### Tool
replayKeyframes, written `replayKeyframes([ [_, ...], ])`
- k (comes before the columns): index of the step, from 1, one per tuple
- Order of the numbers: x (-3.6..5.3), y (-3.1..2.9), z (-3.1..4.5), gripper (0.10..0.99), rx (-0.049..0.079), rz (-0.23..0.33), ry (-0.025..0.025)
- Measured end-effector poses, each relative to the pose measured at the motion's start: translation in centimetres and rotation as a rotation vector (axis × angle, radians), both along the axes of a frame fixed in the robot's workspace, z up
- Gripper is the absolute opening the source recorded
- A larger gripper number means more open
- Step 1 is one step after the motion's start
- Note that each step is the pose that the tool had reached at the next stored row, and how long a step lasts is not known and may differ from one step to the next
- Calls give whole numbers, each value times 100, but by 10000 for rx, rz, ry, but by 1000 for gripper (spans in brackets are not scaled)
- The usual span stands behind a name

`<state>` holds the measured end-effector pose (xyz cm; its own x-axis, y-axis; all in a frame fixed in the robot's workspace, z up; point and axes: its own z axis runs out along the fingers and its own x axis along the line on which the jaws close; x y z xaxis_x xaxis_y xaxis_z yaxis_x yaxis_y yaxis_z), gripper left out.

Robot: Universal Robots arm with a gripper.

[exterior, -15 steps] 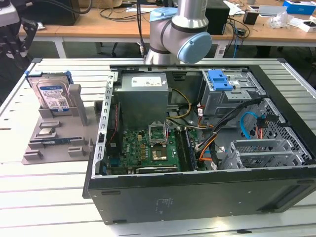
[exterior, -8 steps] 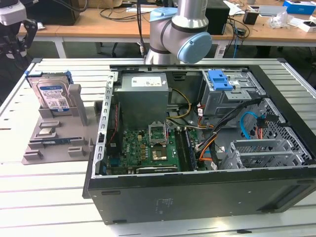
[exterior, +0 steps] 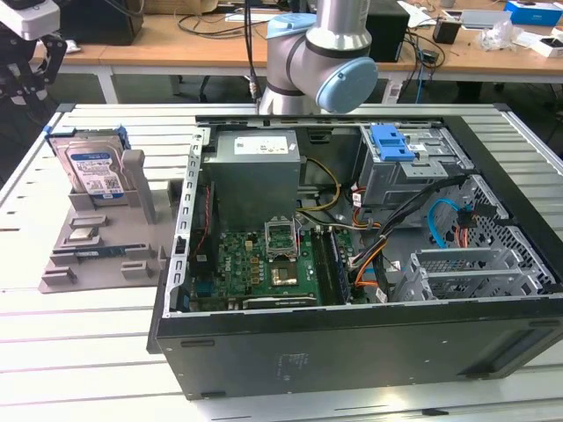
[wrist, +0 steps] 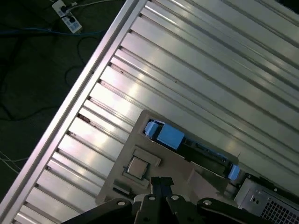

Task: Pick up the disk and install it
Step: 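Pick up the disk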

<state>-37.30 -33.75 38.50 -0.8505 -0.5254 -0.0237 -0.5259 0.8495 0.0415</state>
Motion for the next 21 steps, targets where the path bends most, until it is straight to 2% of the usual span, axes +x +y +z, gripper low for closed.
replayKeyframes([
  [2,0,0,0,106,-1,554,0],
  [6,0,1,0,106,0,1310,0],
  [21,0,2,0,106,0,3939,0],
])
